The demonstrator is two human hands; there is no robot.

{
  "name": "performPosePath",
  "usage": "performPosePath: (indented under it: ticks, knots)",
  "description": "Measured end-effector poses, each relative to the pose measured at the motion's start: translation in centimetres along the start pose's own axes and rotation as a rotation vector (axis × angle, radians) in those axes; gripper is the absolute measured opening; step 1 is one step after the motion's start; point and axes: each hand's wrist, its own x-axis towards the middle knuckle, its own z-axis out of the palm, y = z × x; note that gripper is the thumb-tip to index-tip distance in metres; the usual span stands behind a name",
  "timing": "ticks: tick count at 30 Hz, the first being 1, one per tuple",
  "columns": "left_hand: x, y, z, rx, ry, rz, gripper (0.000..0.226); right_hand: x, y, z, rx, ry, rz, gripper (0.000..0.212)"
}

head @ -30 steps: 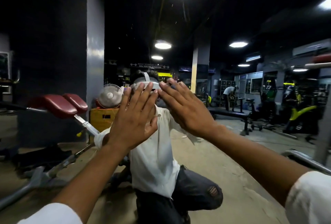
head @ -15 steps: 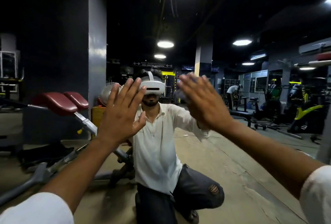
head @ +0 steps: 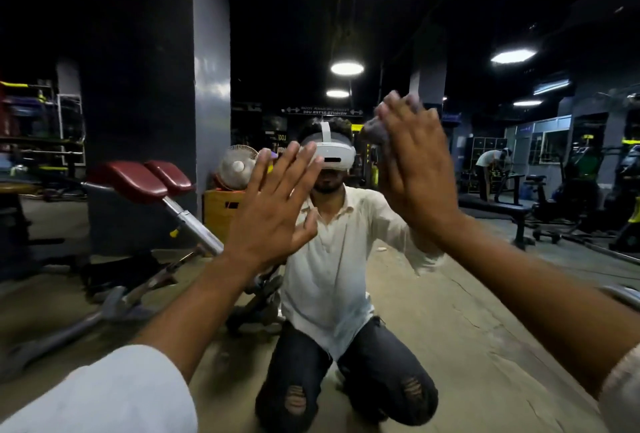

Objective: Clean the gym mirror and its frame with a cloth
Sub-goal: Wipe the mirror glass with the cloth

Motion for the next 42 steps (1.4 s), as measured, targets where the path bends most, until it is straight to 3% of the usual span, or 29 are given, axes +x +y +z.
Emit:
performPosePath:
  ticks: [1,3,8,9,14,17,20,23,26,28,33,37,40,42]
  knots:
    - [0.0,-0.1,0.2,0.011,-0.002,0.004,0.083,-0.1,-0.3,0.1,0.027,0.055,0.108,0.058]
    - [-0.2,-0.4,-0.1,0.029,-0.009,0.014,0.084,-1.9,-1.6,1.1,0.052,0.043,0.081,0.061]
    - [0.1,0.2,-0.9,0.032,-0.059,-0.013,0.082,-6.2,-0.1,1.3,-0.026,-0.218,-0.467,0.063]
    - [0.1,0.4,-1.2,0.026,-0.061,-0.023,0.082,-5.4,1.6,0.5,-0.05,-0.221,-0.502,0.064]
    - [0.2,2.4,-1.8,0.076,-0.116,-0.104,0.084,-2.0,6.1,-2.8,-0.002,-0.026,-0.002,0.062]
    - [-0.7,4.6,-1.4,0.096,-0.142,-0.195,0.08,-5.3,1.9,-1.2,0.093,0.006,0.05,0.062]
    - [-3.1,6.2,-1.2,0.089,-0.146,-0.181,0.073,-12.3,-2.3,1.9,0.161,-0.108,-0.13,0.066]
    - [-6.8,6.3,-1.8,0.123,-0.219,-0.091,0.073,-20.9,-4.3,4.4,0.179,-0.293,-0.456,0.07]
    - [-9.0,6.6,-2.5,0.149,-0.3,-0.067,0.086,-24.0,-4.3,4.7,0.298,-0.44,-0.708,0.053]
    - [-9.6,7.1,-2.9,0.14,-0.356,-0.067,0.1,-23.1,-3.2,4.8,0.296,-0.466,-0.859,0.055]
    - [-9.5,8.2,-3.8,0.143,-0.467,-0.129,0.128,-25.4,-4.6,5.0,0.196,-0.42,-0.698,0.055]
    - [-9.8,9.0,-3.8,0.149,-0.51,-0.179,0.137,-31.9,-7.4,5.5,0.197,-0.54,-0.83,0.058]
    - [-9.5,9.2,-3.8,0.169,-0.531,-0.204,0.144,-32.8,-7.3,6.4,0.198,-0.513,-0.906,0.056]
    - [-9.5,9.6,-4.2,0.166,-0.536,-0.223,0.147,-30.8,-5.7,6.4,0.267,-0.493,-0.859,0.052]
